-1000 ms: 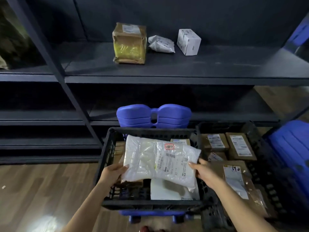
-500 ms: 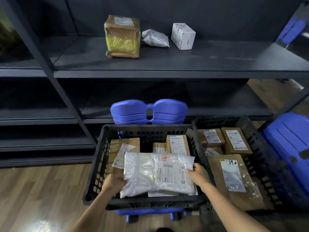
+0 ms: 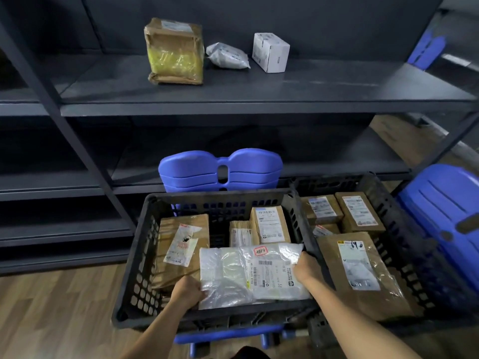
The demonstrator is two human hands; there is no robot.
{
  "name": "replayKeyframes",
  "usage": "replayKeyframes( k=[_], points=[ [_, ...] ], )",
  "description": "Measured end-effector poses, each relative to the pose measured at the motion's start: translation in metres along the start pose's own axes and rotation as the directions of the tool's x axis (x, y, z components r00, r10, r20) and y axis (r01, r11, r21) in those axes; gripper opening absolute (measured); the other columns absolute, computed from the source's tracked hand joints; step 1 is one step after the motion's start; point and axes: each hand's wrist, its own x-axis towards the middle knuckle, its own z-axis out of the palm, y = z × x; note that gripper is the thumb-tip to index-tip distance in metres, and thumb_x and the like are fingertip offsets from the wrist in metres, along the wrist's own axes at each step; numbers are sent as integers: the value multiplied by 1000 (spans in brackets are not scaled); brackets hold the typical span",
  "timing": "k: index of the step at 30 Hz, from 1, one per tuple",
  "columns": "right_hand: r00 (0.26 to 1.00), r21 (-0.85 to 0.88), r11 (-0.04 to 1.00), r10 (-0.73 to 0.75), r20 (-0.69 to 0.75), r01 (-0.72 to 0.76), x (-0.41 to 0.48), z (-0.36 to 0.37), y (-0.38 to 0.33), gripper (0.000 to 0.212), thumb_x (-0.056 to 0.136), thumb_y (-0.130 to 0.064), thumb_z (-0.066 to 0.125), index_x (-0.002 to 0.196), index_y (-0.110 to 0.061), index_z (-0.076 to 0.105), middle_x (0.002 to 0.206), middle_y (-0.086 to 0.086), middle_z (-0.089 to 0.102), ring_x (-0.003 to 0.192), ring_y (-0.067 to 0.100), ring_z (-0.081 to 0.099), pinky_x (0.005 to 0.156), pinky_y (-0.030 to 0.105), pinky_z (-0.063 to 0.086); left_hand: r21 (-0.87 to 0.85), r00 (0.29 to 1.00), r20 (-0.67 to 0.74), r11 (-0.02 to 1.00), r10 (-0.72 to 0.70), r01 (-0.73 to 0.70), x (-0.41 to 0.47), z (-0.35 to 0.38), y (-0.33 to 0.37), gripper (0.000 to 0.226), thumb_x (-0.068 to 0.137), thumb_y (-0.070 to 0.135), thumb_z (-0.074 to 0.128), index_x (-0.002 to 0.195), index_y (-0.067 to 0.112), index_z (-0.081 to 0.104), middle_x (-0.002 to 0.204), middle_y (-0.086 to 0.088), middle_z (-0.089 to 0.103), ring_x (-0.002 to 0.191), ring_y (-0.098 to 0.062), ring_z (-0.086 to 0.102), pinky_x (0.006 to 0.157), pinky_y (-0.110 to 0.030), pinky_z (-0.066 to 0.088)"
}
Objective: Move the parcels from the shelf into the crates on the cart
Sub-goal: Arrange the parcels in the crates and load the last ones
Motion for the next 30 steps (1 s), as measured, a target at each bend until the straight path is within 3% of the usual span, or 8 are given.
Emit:
replayKeyframes(
  k=[6, 8, 12, 15, 18, 21, 24, 30],
  points=[
    [1000, -75, 997, -22, -9, 21, 5, 14, 4, 35, 97, 0, 33, 124, 0, 55, 122, 15, 64, 108, 28, 64, 77, 31, 51, 176, 997, 62, 983, 43, -53, 10, 4, 4, 49, 97, 44, 49, 121, 4, 62, 123, -9, 65, 113, -20, 59, 93, -26, 44],
    [999, -91, 995, -37, -7, 36, 6, 16, 4, 35, 97, 0, 33, 124, -1, 54, 123, 15, 64, 109, 28, 64, 79, 31, 51, 282, 994, 97, 957, 43, -69, 14, 7, 6, 49, 96, 45, 50, 122, 6, 61, 124, -8, 64, 116, -20, 58, 93, -25, 43],
    [994, -173, 982, -88, -69, 75, -2, 12, 8, 43, 99, -9, 43, 141, 1, 35, 130, 14, 59, 112, 26, 63, 84, 32, 51, 353, 999, 2, 935, 39, -38, 14, 2, 1, 42, 86, 58, 59, 93, 17, 58, 82, 7, 58, 85, -11, 59, 66, -20, 45],
    [965, -333, 928, -222, -137, 166, -17, 8, 9, 59, 101, -12, 44, 150, 0, 13, 135, 13, 52, 112, 23, 61, 81, 29, 52, 434, 977, -195, 901, 88, 6, 1, -8, 7, 67, 85, 66, 53, 123, 12, 52, 114, -1, 62, 102, -14, 61, 75, -21, 50],
    [937, -402, 869, -342, -67, 288, -27, 2, 1, 68, 100, -21, 47, 152, -3, 6, 153, 17, 29, 133, 29, 41, 96, 31, 49, 645, 938, -190, 757, 291, -105, -5, -8, 23, 94, 88, 68, 42, 152, 5, 13, 156, -16, 21, 144, -32, 25, 117, -38, 27],
    [922, -390, 835, -360, 146, 388, -25, 3, -7, 92, 95, -26, 58, 151, -5, -12, 159, 13, -16, 148, 30, -7, 118, 36, 22, 734, 955, -5, 650, 295, -197, -3, 5, 37, 116, 84, 70, 46, 146, -2, -22, 152, -20, -29, 144, -37, -19, 120, -46, -4],
    [904, -448, 786, -343, 256, 425, -13, 10, -7, 110, 88, -27, 68, 148, -4, -20, 155, 10, -27, 143, 28, -24, 119, 39, -2, 786, 951, 19, 583, 310, -205, 7, 20, 37, 91, 99, 35, 46, 145, -4, -23, 154, -22, -27, 144, -36, -21, 120, -46, -5],
    [902, -474, 770, -326, 283, 427, 0, 17, 8, 115, 83, -18, 73, 147, -1, -20, 154, 13, -30, 141, 28, -28, 119, 37, -4, 818, 946, 73, 524, 317, -238, 19, 33, 35, 72, 104, 20, 34, 147, -2, -20, 157, -20, -22, 146, -36, -17, 120, -44, -4]
  ],
)
